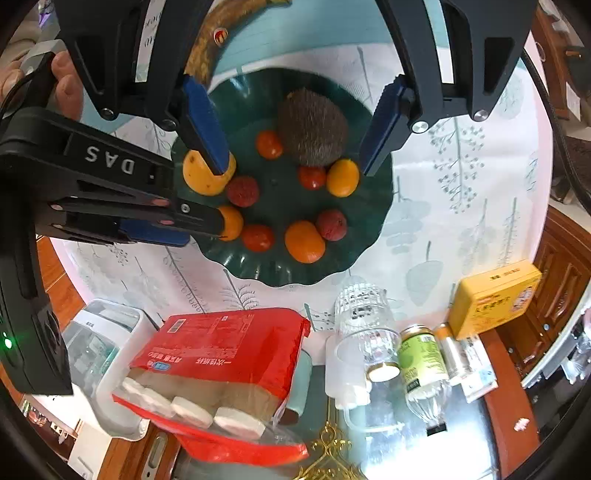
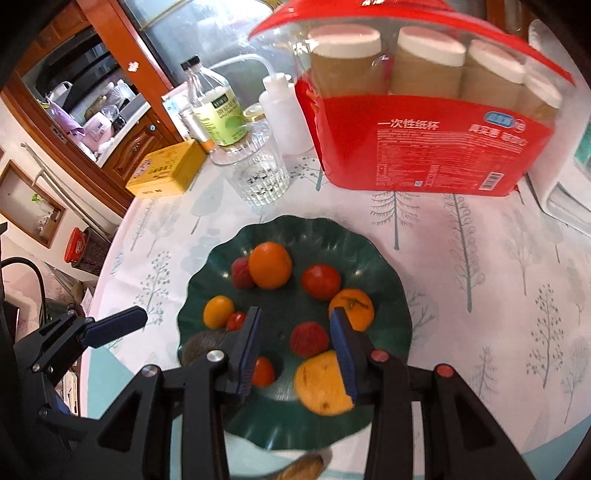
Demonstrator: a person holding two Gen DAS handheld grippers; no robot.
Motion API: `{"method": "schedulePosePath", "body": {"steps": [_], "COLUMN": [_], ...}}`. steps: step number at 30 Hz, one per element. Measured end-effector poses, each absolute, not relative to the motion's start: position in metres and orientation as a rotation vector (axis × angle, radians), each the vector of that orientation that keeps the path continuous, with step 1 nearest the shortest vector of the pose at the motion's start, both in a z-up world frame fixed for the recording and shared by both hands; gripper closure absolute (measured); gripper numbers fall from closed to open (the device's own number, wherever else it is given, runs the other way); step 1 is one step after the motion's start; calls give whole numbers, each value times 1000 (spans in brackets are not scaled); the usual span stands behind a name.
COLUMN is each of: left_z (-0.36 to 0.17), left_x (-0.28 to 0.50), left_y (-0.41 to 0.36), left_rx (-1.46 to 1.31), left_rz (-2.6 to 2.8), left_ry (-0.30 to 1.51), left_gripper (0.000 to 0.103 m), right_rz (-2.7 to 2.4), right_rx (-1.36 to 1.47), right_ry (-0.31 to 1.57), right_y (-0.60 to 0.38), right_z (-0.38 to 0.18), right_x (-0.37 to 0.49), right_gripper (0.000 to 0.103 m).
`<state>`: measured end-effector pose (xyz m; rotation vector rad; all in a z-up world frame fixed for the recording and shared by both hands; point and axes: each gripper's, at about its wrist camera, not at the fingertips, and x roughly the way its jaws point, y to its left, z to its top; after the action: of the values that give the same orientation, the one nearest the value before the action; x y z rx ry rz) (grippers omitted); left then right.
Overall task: Organize fruits
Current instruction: 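Move the right tool back to the brown banana on the white plate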
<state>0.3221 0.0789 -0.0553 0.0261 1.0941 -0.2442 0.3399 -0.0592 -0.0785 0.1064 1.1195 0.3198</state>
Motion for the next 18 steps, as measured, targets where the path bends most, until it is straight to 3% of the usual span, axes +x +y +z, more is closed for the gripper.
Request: {"method": "schedulePosePath", "body": {"steps": [18], "left_z": [4], "left_x": [196], "left_y": [83], "left_rx": [21], "left_rz": [-171], "left_ry": [957], "left_gripper": [19], "right_rz": [356], "right_rx": [173], "right_ry": [1160], "right_y": [-84], "right_z": [-51], "right_x": [228], "right_gripper": [61]}}
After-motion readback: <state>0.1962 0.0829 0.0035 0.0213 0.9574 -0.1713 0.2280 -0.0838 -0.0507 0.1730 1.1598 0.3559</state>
